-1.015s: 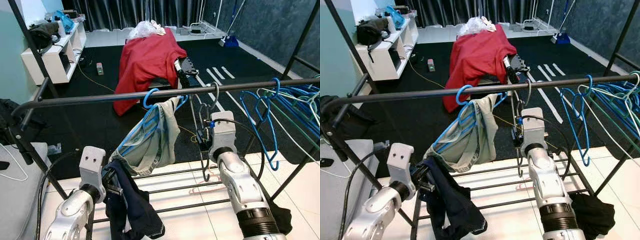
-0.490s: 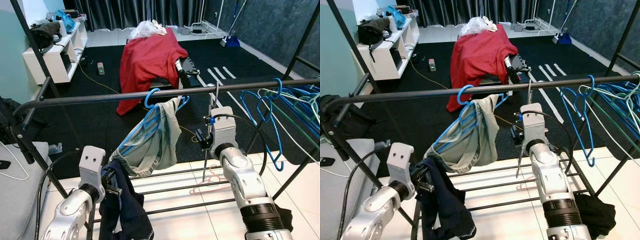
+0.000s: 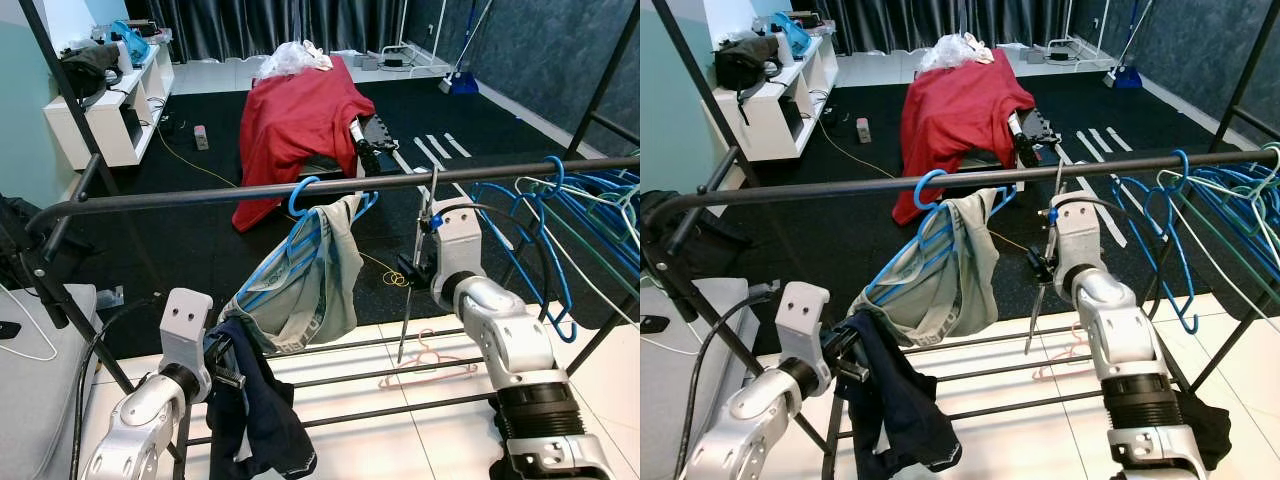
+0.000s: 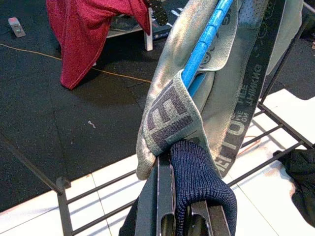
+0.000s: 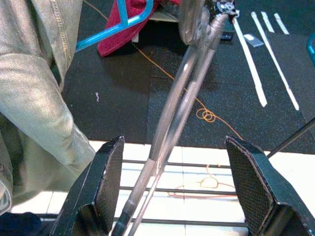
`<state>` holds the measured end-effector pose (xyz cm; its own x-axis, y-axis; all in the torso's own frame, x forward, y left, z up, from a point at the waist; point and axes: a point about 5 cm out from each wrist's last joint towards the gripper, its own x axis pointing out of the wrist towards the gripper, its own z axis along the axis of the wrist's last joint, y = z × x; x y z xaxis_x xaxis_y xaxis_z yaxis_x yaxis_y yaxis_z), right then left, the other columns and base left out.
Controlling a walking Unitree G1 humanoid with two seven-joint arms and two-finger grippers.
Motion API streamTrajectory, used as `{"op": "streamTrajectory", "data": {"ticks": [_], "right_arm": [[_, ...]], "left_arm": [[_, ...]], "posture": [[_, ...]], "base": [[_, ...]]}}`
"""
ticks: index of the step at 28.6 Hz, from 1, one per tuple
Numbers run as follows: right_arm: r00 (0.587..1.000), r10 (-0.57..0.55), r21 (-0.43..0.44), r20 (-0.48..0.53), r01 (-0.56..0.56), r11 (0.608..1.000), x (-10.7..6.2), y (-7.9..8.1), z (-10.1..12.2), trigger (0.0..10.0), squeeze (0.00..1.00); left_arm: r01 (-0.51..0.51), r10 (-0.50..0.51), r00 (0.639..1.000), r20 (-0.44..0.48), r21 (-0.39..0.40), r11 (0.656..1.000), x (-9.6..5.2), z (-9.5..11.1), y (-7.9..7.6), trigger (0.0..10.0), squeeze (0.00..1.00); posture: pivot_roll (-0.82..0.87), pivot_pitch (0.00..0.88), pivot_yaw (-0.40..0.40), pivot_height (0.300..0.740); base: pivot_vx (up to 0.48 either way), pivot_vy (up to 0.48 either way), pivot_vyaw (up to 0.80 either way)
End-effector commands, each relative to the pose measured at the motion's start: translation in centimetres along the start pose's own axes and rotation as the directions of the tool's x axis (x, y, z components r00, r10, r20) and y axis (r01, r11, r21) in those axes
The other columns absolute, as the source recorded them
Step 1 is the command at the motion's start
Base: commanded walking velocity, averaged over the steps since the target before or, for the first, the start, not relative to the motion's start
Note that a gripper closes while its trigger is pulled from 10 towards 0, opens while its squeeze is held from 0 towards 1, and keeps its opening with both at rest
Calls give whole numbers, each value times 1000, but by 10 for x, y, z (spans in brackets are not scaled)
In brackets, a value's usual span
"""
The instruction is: Hang hanger
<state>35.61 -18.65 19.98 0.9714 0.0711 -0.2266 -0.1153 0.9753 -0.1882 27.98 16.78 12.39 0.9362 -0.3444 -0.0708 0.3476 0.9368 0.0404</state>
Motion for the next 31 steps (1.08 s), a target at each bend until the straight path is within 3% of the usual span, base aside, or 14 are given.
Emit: {"op": "streamTrajectory", "data": {"ticks": [1, 6, 13, 14, 15, 16, 31], "right_arm": [[1000, -19, -38, -9, 19, 999, -1, -2, 4, 10000, 0], [999, -43, -90, -33, 39, 995, -1, -6, 1, 10000, 0], [999, 3, -91, -33, -6, 996, -1, -1, 3, 9765, 0], [999, 12, -92, -32, -15, 996, -1, 0, 4, 4039, 0], [999, 12, -92, -32, -15, 996, -1, 0, 4, 4039, 0], [999, 21, -92, -30, -24, 996, -1, 1, 4, 0, 0], [998, 61, -109, -2, -61, 992, -1, 8, 8, 0, 0]], "left_arm": [[10, -10, 1000, 0, 19, 1000, -1, 3, 3, 10000, 0], [15, -15, 1000, -3, 19, 1000, -1, 3, 2, 10000, 0], [18, -18, 1000, -7, 23, 1000, 0, 3, 2, 10000, 0], [18, -18, 1000, -8, 24, 1000, 0, 3, 2, 10000, 0], [18, -18, 1000, -8, 24, 1000, 0, 3, 2, 10000, 0], [18, -18, 1000, -11, 29, 999, 0, 2, 2, 10000, 0], [16, -16, 1000, -6, 46, 999, 0, 4, 2, 10000, 0]], "posture": [[40, 100, 42, 740], [42, 102, 42, 740], [37, 101, 42, 740], [38, 101, 39, 740], [38, 101, 39, 740], [38, 101, 39, 740], [40, 101, 38, 740]], "base": [[0, 0, 0], [0, 0, 0], [0, 0, 0], [0, 0, 0], [0, 0, 0], [0, 0, 0], [0, 0, 0]]}}
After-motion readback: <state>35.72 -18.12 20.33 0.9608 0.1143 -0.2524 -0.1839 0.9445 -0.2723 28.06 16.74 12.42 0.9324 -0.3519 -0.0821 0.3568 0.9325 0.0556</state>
